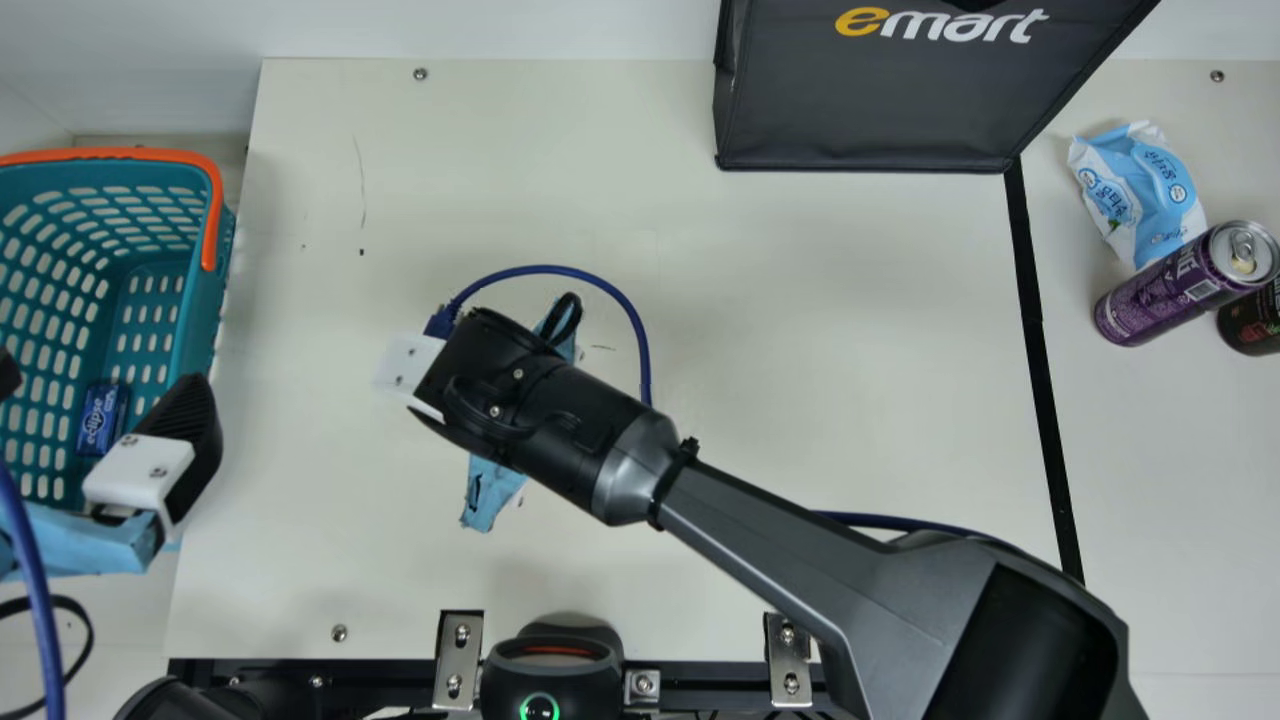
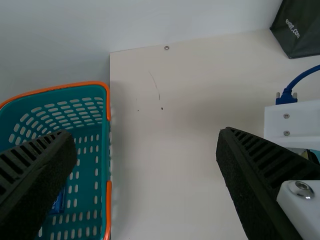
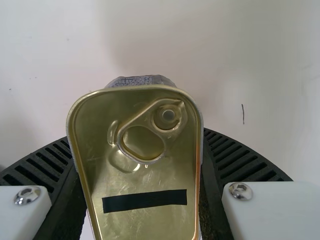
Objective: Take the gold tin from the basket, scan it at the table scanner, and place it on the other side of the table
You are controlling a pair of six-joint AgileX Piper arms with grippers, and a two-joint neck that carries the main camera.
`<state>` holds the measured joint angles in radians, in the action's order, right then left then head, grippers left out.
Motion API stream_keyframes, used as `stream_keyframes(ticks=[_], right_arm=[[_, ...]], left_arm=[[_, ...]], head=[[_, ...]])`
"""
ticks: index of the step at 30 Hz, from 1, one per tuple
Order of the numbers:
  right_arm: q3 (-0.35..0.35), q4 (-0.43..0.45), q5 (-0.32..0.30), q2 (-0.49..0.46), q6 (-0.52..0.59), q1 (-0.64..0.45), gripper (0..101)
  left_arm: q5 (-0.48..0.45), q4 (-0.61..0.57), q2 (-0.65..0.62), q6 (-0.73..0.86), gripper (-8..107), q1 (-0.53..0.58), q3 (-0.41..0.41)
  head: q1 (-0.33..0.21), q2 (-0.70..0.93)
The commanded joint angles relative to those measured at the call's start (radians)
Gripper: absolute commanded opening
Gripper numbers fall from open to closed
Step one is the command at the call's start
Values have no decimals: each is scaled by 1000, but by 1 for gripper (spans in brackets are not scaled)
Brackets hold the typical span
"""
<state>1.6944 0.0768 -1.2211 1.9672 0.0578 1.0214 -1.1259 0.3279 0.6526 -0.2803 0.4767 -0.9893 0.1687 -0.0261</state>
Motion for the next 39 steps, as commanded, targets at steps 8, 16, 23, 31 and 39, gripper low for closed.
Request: stream_keyframes(ticks=[8,16,23,31,39], right_arm=[[-10,4,1,-9,-163,-12,0],[-13,-11,1,-17,-268,-32,0],[-4,-47,1,-21,-341,-52,0],[9,-74,1,-22,-407,-67,0],[11,-101,1,-23,-479,-78,0]], left_arm=[[0,0,0,0,90,0,0],[0,0,0,0,90,0,0],[0,0,0,0,90,0,0],[0,0,0,0,90,0,0],[0,0,0,0,90,0,0]], head=[[-30,-1],[-30,-1],[-30,-1],[-30,-1],[-30,-1]])
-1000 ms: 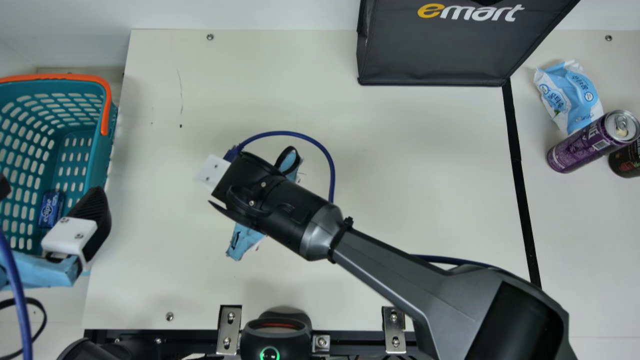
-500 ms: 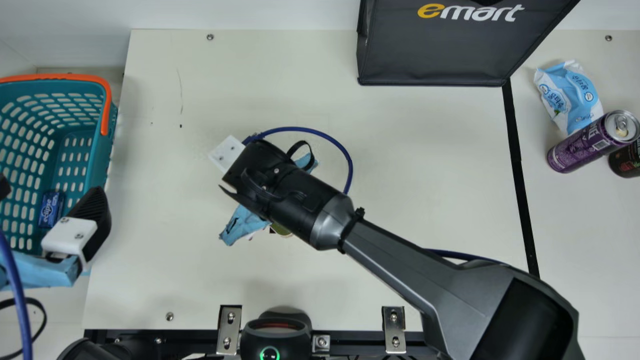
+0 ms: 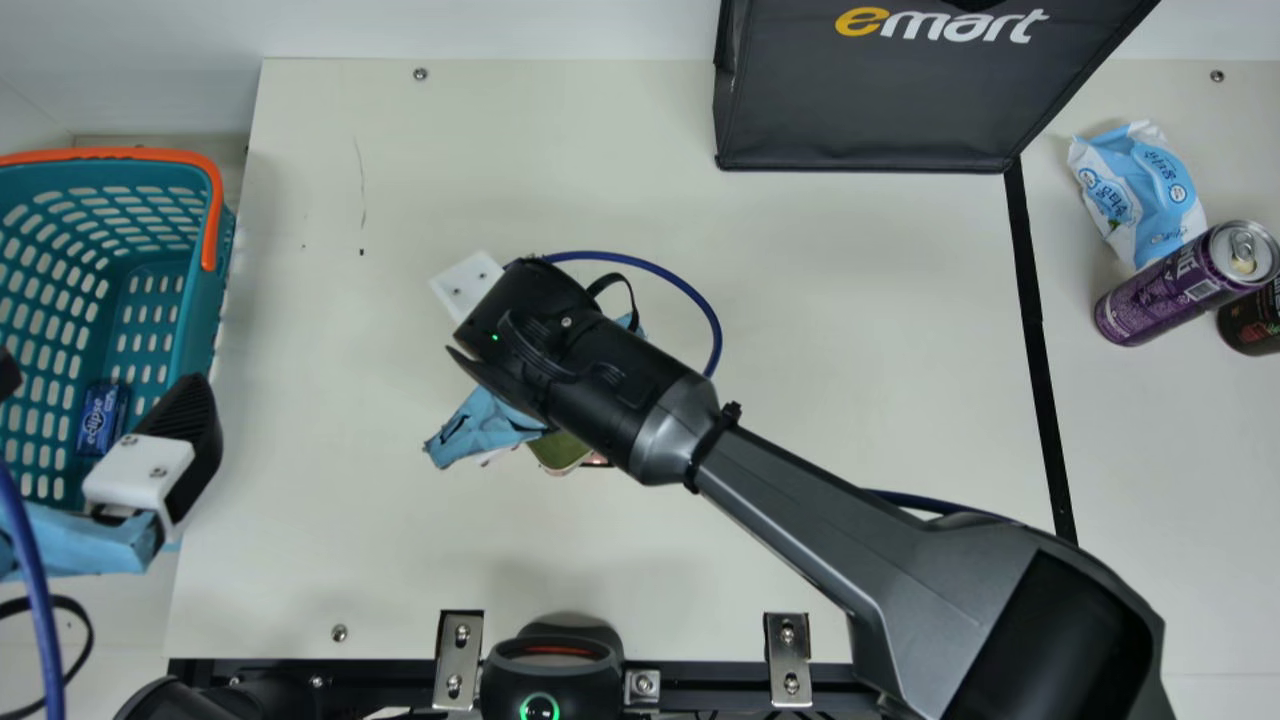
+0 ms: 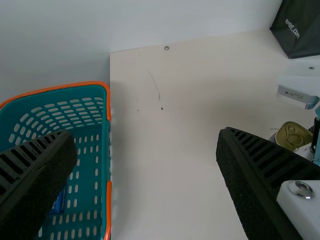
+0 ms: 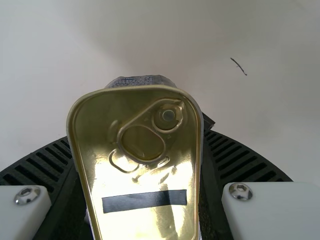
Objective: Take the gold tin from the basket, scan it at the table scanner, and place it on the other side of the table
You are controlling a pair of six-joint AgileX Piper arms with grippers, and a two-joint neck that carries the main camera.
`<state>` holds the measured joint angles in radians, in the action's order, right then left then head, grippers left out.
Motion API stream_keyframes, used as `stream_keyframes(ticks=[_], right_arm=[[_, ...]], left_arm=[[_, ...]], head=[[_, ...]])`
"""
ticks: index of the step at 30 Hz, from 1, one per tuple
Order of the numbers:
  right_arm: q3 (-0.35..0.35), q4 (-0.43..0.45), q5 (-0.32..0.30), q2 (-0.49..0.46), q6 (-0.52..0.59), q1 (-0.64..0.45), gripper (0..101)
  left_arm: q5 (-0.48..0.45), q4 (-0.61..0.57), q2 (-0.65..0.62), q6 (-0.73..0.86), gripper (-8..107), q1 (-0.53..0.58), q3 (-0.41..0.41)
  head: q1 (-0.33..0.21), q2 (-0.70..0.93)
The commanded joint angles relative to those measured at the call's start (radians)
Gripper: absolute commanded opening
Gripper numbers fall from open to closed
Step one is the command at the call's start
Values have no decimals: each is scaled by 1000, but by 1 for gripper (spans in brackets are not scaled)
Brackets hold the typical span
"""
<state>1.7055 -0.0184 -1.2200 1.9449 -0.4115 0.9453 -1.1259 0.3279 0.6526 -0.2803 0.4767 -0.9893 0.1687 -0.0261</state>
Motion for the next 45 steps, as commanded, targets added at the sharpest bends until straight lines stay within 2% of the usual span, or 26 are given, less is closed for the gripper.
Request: stream_keyframes(ticks=[1,11,20,39,45], right_arm=[[1,-10,0,0,-20,-3,0],[19,-19,0,9,-154,-6,0],[23,13,0,14,-297,-6,0],[-38,70,0,-27,-529,9,0],[-39,78,0,-33,-587,16,0]], left_arm=[[0,0,0,0,90,0,0],[0,0,0,0,90,0,0],[0,0,0,0,90,0,0],[0,0,0,0,90,0,0],[0,0,0,0,90,0,0]], head=[[-30,-1],[-30,-1],[-30,-1],[-30,-1],[-30,-1]])
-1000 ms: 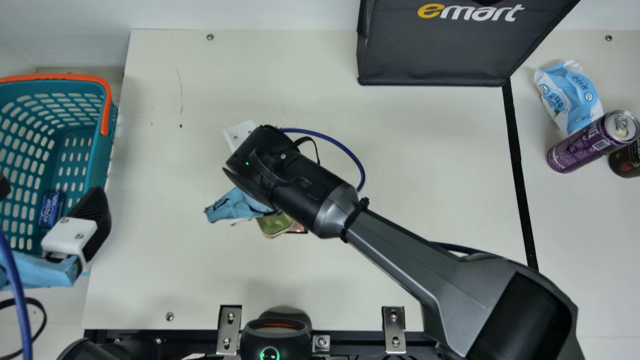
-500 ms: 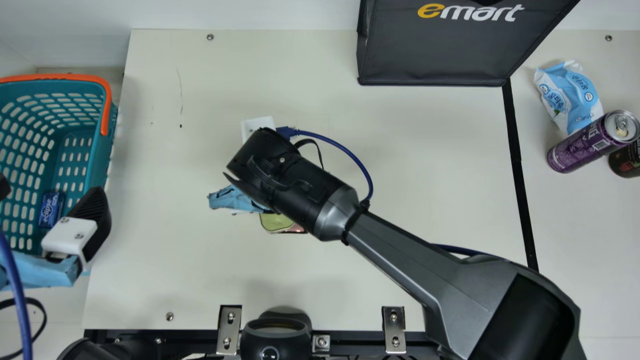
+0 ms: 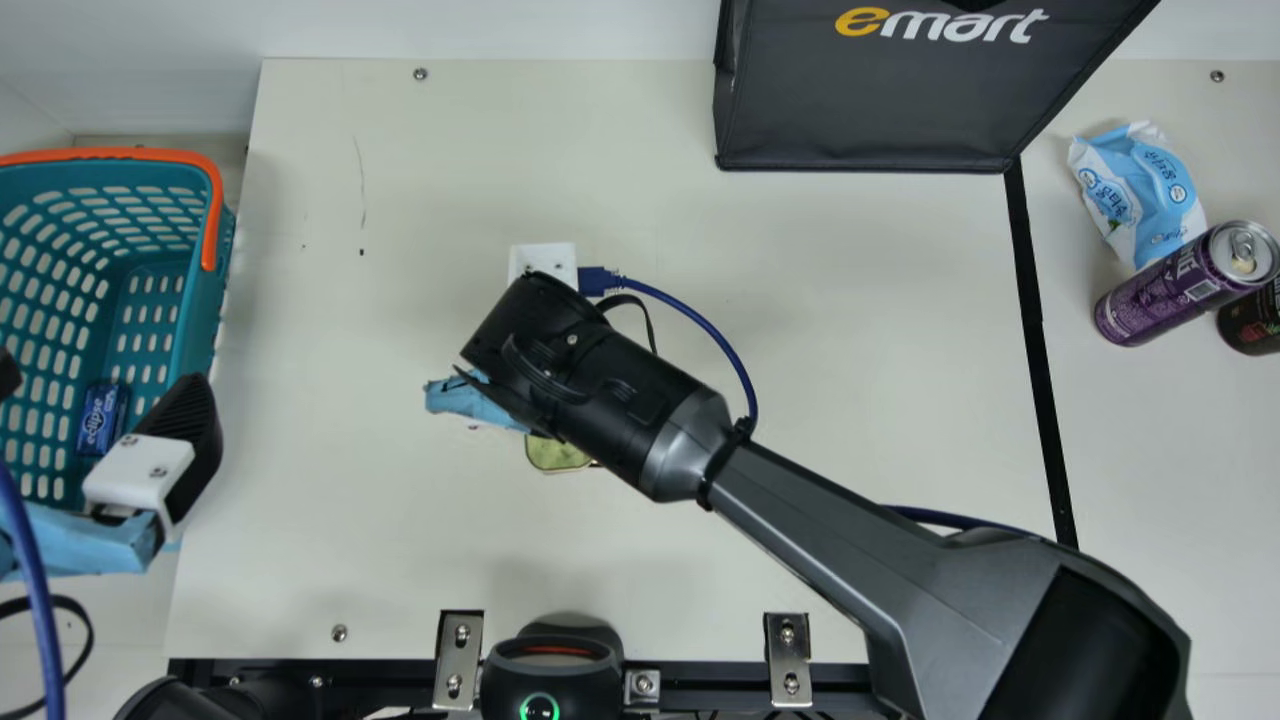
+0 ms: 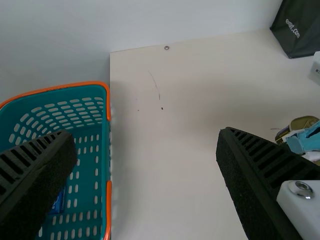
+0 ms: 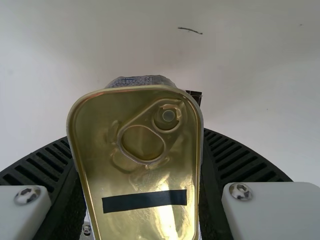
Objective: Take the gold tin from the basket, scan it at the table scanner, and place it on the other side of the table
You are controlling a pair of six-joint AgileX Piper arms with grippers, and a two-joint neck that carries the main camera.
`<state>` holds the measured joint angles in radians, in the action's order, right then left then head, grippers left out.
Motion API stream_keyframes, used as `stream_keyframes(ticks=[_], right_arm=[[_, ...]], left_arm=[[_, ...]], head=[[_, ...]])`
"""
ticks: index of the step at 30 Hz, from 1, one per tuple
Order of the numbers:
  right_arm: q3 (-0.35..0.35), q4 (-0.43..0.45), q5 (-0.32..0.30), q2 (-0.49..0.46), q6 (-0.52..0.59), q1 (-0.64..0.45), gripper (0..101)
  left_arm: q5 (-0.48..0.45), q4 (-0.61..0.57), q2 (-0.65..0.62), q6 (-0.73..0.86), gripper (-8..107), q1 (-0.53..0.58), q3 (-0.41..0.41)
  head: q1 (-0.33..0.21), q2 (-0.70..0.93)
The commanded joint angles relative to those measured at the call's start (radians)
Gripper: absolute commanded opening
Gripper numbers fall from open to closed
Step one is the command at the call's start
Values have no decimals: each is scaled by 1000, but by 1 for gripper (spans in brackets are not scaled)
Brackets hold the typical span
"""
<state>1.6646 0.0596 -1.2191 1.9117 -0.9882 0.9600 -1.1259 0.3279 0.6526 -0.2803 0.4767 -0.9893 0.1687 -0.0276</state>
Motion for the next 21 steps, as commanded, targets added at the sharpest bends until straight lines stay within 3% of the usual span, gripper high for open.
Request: stream_keyframes(ticks=[1,12,21], right_arm=[[4,0,-1,1,-18,2,0],[12,-2,-1,7,-68,7,0],[10,-5,-1,2,-71,4,0]], left_arm=[[0,0,0,0,90,0,0],[0,0,0,0,90,0,0],[0,0,0,0,90,0,0]], head=[[-30,0],[-30,0],[-30,-210]])
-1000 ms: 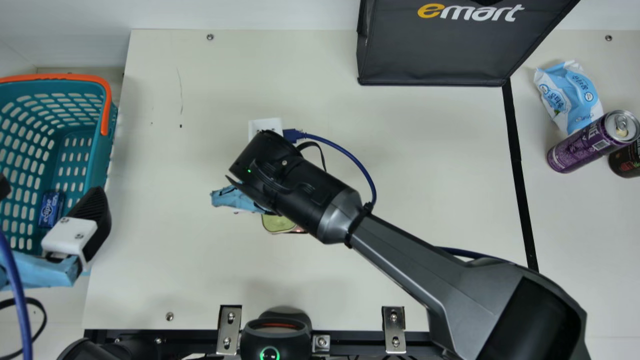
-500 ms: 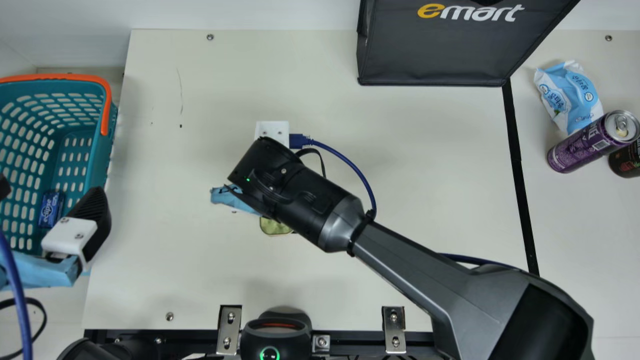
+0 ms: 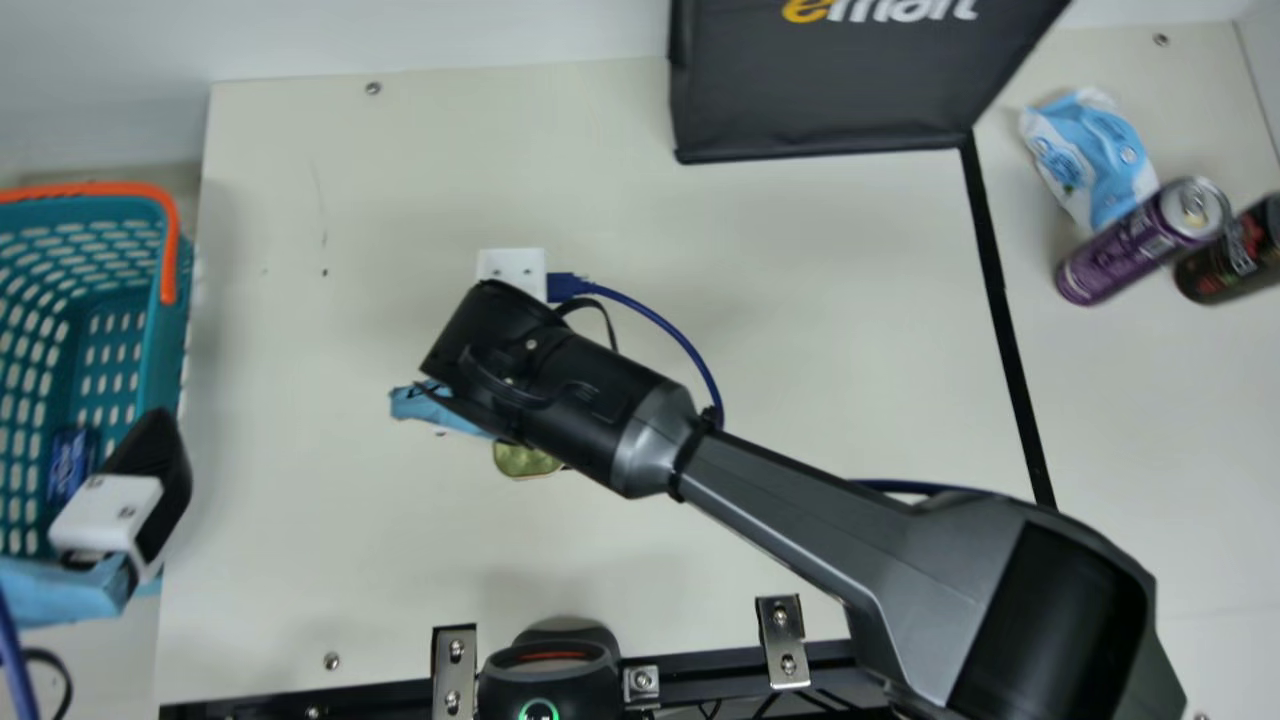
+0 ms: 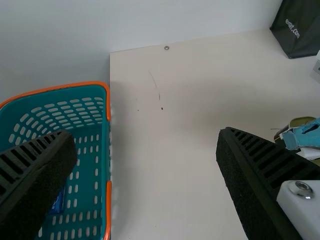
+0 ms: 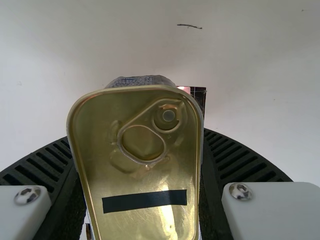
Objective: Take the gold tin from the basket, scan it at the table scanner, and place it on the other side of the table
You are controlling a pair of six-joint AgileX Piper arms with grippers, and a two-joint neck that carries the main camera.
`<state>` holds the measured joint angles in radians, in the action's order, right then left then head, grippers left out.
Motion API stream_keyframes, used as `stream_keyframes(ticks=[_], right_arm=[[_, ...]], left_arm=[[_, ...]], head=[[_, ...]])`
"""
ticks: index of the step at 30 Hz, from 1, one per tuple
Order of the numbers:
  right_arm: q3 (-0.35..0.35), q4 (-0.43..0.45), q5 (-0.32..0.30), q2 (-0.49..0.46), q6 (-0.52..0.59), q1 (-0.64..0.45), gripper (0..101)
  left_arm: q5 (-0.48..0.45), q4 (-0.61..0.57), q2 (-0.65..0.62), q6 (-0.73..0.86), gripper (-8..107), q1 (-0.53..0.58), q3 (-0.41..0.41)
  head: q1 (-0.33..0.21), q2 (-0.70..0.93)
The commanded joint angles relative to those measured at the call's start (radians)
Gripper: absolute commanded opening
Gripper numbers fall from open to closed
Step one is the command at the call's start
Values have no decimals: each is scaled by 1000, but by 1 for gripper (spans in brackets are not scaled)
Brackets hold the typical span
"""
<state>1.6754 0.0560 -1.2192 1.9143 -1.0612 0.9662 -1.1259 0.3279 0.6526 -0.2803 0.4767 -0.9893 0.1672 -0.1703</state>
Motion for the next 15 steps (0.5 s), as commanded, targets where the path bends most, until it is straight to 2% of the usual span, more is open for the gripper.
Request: stream_keyframes(ticks=[1,6,15], right_arm=[[-2,0,-1,-2,4,-4,0],[-15,12,-1,-13,14,-27,0],[-64,35,-1,-52,53,-109,0]], left_arm=[[0,0,0,0,90,0,0],[0,0,0,0,90,0,0],[0,0,0,0,90,0,0]], head=[[-29,-90],[-29,-206],[-29,-206]])
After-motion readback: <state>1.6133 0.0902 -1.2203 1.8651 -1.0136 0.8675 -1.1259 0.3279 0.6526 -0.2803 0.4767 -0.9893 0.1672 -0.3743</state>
